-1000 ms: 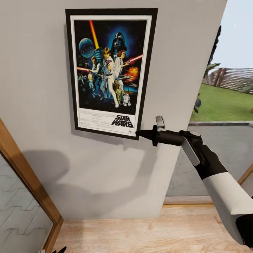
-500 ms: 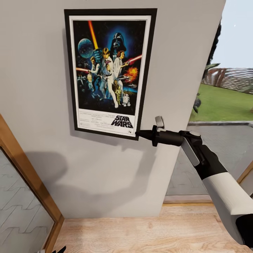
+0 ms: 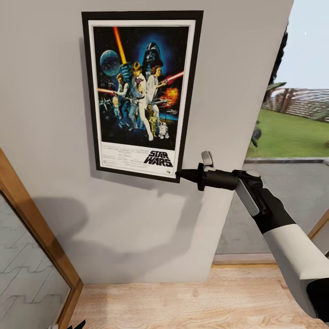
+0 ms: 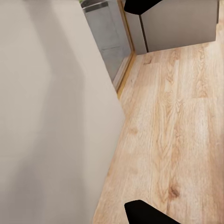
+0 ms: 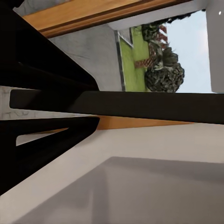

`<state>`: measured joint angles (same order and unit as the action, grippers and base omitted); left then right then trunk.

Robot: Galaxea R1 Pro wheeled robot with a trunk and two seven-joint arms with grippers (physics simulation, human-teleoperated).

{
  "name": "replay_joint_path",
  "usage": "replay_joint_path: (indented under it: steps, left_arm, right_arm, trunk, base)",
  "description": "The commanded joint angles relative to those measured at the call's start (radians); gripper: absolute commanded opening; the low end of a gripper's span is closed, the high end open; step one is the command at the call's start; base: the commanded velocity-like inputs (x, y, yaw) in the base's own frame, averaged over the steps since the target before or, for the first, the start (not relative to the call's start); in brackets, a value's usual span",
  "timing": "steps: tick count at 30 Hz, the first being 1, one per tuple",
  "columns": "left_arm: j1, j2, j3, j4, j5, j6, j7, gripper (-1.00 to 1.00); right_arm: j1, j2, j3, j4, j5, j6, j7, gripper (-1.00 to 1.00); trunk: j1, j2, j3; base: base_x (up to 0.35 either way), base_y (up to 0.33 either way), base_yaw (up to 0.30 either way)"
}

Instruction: Pick up the poster from the kitchen countertop and hang it on one of the wall nails in the kitchen.

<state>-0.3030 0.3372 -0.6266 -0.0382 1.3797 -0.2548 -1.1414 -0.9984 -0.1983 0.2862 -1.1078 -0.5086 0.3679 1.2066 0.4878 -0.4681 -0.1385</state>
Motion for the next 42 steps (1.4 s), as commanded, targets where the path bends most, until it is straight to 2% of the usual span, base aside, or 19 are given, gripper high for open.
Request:
replay_joint_path:
  steps: [1, 42]
  left_arm:
    - [-0.001, 0.000, -0.008, 0.000, 0.007, -0.006, -0.001, 1.00]
    - [-0.001, 0.002, -0.008, 0.000, 0.007, -0.005, -0.001, 1.00]
  right_arm:
    - [-0.001, -0.001, 0.003, 0.000, -0.011, 0.012, 0.001, -1.00]
    - [-0.001, -0.001, 0.005, -0.026, -0.010, 0.011, 0.002, -1.00]
  trunk:
    - [0.001, -0.002, -0.002]
    - [0.001, -0.002, -0.002]
  base:
    - [0.000, 0.000, 0.000]
    - [-0.002, 0.024, 0.000]
